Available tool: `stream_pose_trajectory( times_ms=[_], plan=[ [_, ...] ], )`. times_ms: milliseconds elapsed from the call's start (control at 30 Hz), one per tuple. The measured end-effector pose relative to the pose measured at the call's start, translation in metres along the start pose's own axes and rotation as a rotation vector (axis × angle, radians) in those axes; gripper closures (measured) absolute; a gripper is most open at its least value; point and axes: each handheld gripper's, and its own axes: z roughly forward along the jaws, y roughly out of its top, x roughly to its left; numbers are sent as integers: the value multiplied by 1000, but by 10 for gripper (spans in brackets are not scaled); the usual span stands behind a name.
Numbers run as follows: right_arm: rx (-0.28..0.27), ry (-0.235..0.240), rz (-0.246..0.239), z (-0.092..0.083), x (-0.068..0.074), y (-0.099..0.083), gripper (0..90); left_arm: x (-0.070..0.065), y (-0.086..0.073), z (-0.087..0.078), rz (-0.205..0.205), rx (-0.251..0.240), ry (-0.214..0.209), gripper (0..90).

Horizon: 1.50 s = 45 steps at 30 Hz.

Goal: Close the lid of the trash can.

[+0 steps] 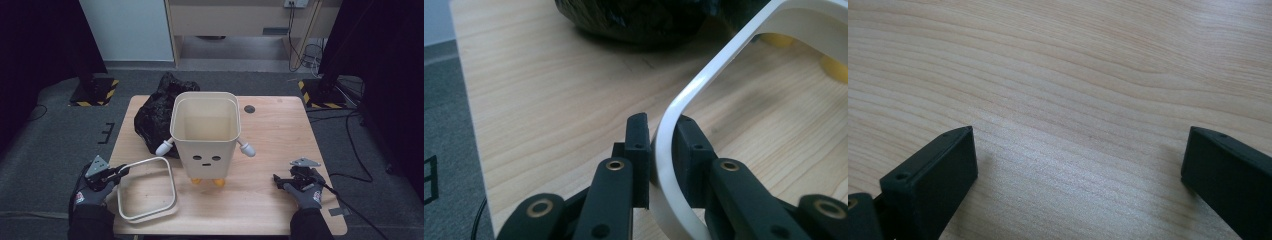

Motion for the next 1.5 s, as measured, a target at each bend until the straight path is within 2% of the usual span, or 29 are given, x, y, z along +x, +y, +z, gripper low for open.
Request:
stream_pose_trajectory(
  times_ms=[267, 467, 567, 600, 700, 1000, 1233, 1500],
  plan=[
    [1, 0, 0, 0, 0, 0, 18, 6, 1, -14, -44, -73, 22, 776],
    [0, 0, 0, 0, 0, 0, 18, 16, -1, -29, -131, -178, 26, 774],
    [-1, 1, -2, 0, 0, 0, 18, 19, -1, -32, -153, -207, 27, 773],
    [0, 0, -3, 0, 0, 0, 18, 20, 0, -36, -175, -239, 27, 773],
    [-1, 1, -1, 0, 0, 0, 18, 21, 1, -40, -199, -280, 33, 772],
    [0, 0, -3, 0, 0, 0, 18, 24, 3, -49, -278, -382, 4, 770],
    [0, 1, -2, 0, 0, 0, 18, 22, 8, -55, -328, -452, -4, 769],
    [-1, 1, -1, 0, 0, 0, 18, 18, 14, -59, -364, -488, 19, 767]
  ],
)
